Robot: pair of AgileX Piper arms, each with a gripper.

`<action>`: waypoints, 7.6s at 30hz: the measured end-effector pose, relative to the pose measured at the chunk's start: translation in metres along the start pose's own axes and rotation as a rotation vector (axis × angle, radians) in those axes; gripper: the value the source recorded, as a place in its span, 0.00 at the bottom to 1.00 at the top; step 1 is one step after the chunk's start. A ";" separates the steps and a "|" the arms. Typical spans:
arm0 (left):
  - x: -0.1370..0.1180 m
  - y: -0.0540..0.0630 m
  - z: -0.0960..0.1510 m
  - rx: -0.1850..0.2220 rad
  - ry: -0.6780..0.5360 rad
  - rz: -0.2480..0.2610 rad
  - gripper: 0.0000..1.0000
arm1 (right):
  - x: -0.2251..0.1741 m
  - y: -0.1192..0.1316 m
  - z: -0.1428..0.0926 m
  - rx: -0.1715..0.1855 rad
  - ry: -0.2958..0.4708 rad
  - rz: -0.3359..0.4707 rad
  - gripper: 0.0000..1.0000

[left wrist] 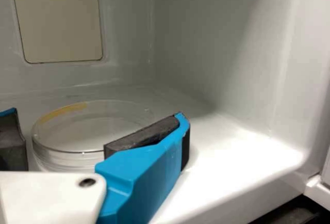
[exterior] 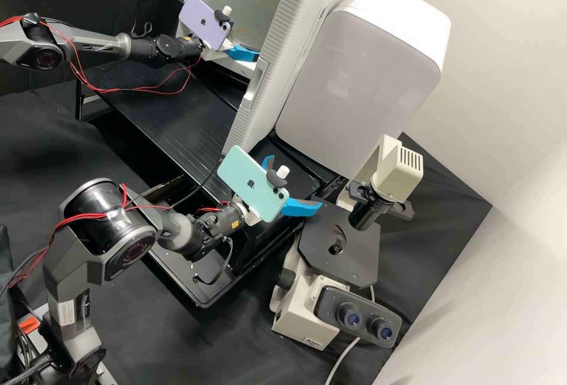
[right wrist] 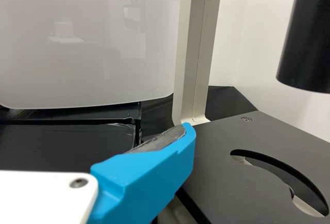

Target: Take the petri dish out of the incubator

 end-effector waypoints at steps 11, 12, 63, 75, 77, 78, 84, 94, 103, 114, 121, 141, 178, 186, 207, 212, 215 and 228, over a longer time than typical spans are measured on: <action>0.001 0.000 0.000 0.002 0.008 -0.008 0.00 | 0.000 0.000 0.000 0.000 0.000 0.000 1.00; 0.001 0.000 0.000 0.002 0.008 -0.008 0.00 | 0.000 0.000 0.000 0.000 0.000 0.000 1.00; -0.027 0.005 0.010 0.006 -0.127 -0.027 0.00 | 0.000 0.000 0.000 0.000 0.000 0.000 1.00; -0.036 0.003 0.014 0.003 -0.146 -0.049 0.00 | 0.000 0.000 0.000 0.000 0.000 0.000 1.00; -0.039 0.002 0.014 0.003 -0.151 -0.050 0.00 | 0.000 0.000 0.000 0.000 0.000 0.000 1.00; -0.041 0.004 0.014 0.008 -0.155 -0.046 0.00 | 0.000 0.000 0.000 0.000 0.000 0.000 1.00; -0.058 0.002 0.014 0.013 -0.174 -0.058 0.00 | 0.000 0.000 0.000 0.000 0.000 0.000 1.00; -0.097 -0.006 0.008 0.028 -0.221 -0.066 0.00 | 0.000 0.000 0.000 0.000 0.000 0.000 1.00; -0.138 -0.024 0.001 0.056 -0.263 -0.101 0.00 | 0.000 0.000 0.000 0.000 0.000 0.000 1.00; -0.171 -0.045 -0.008 0.066 -0.258 -0.170 0.00 | 0.000 0.000 0.000 0.000 0.000 0.000 1.00; -0.172 -0.047 -0.009 0.067 -0.256 -0.178 0.00 | 0.000 0.000 0.000 0.000 0.000 0.000 1.00; -0.248 -0.052 -0.011 0.188 -0.287 -0.068 0.00 | 0.000 0.000 0.000 0.000 0.001 0.001 1.00; -0.255 -0.076 -0.004 0.130 -0.320 -0.123 1.00 | 0.000 0.000 0.000 0.000 0.001 0.001 1.00; -0.254 -0.076 -0.004 0.130 -0.320 -0.124 1.00 | 0.000 0.000 0.000 0.000 0.001 0.001 1.00; -0.255 -0.077 -0.004 0.132 -0.317 -0.124 1.00 | 0.000 0.000 0.000 0.000 0.001 0.001 1.00; -0.259 -0.078 -0.002 0.213 -0.305 -0.070 1.00 | 0.000 0.000 0.000 0.000 0.001 0.001 1.00; -0.261 -0.078 -0.001 0.245 -0.301 -0.050 1.00 | 0.000 0.000 0.000 0.000 0.001 0.001 1.00; -0.265 -0.080 0.001 0.279 -0.290 -0.022 1.00 | 0.000 0.000 0.000 0.000 0.001 0.001 1.00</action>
